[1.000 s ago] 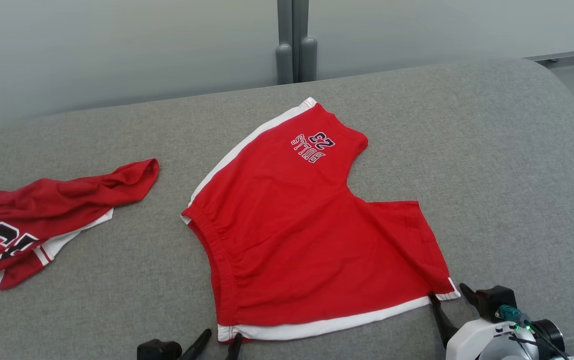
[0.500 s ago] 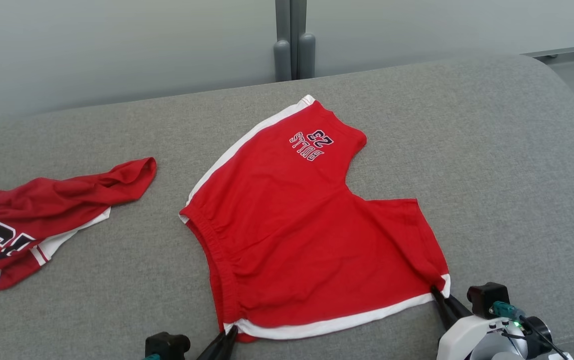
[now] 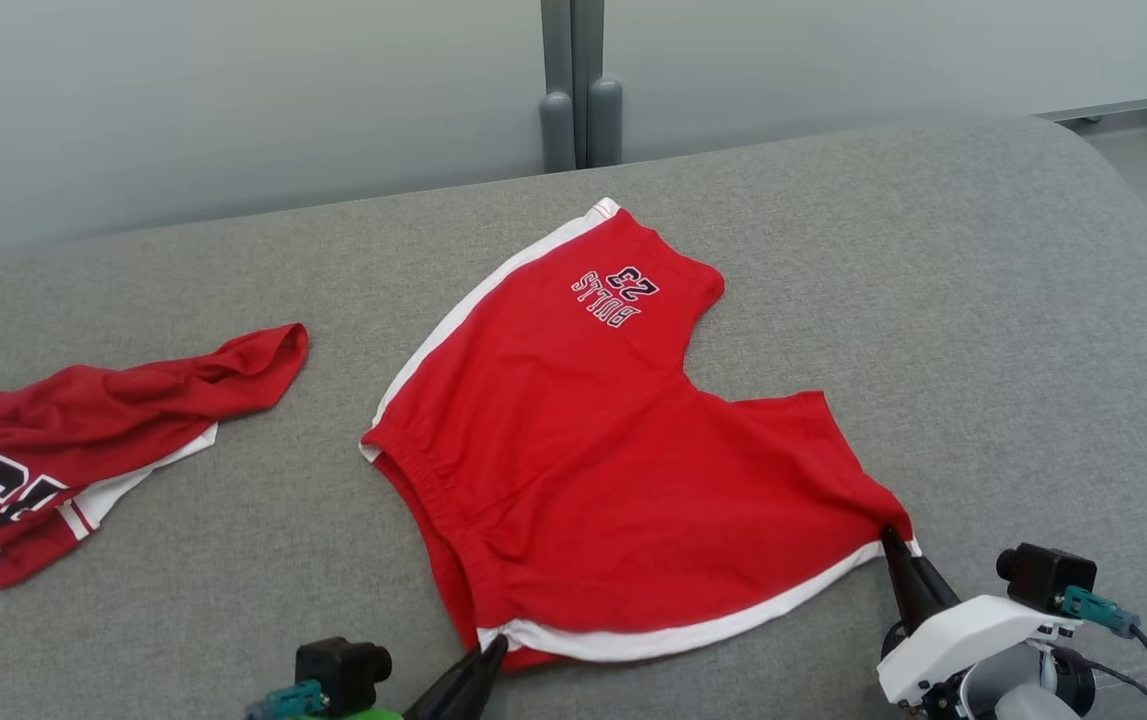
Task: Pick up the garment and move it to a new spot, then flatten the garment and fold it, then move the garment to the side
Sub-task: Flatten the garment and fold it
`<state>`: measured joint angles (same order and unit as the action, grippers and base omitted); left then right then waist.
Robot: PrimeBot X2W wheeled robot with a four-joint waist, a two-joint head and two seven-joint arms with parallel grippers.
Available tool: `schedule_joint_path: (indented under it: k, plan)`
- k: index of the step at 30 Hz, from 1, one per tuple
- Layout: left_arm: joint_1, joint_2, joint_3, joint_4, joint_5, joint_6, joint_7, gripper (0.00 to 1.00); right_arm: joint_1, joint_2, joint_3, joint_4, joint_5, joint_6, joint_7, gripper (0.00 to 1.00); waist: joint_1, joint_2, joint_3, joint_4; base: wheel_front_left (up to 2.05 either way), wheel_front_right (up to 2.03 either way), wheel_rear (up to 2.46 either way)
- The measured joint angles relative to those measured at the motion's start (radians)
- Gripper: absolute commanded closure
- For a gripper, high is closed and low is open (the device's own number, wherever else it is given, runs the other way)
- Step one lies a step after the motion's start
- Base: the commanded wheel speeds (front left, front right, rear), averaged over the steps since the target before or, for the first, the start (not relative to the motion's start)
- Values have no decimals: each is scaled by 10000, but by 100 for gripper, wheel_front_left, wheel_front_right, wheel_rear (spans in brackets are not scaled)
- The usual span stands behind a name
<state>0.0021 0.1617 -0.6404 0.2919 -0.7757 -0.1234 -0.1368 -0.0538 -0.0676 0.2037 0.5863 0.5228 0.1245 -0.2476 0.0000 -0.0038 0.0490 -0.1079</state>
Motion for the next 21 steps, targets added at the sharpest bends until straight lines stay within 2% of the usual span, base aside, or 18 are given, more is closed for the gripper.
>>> schedule_joint_path:
  k: [3,8,16,21]
  plan:
    - [-7,414,-31,-761,-309,0,313,100,-3,-19,-100,-460,556,2,178,100,0,0,102,21,0,0,0]
    - [-69,769,176,-1885,-953,0,752,100,-344,-167,-54,-1344,1423,0,606,100,0,0,364,90,0,0,0]
    - [-966,1442,614,-3266,-1490,0,1572,100,-1936,-313,616,-2938,2456,-2,1404,100,0,0,1049,239,0,0,0]
    - [-1679,1668,913,-3871,-1682,0,2176,100,-2909,-709,472,-3260,2652,-2,1789,100,0,0,1607,388,0,0,0]
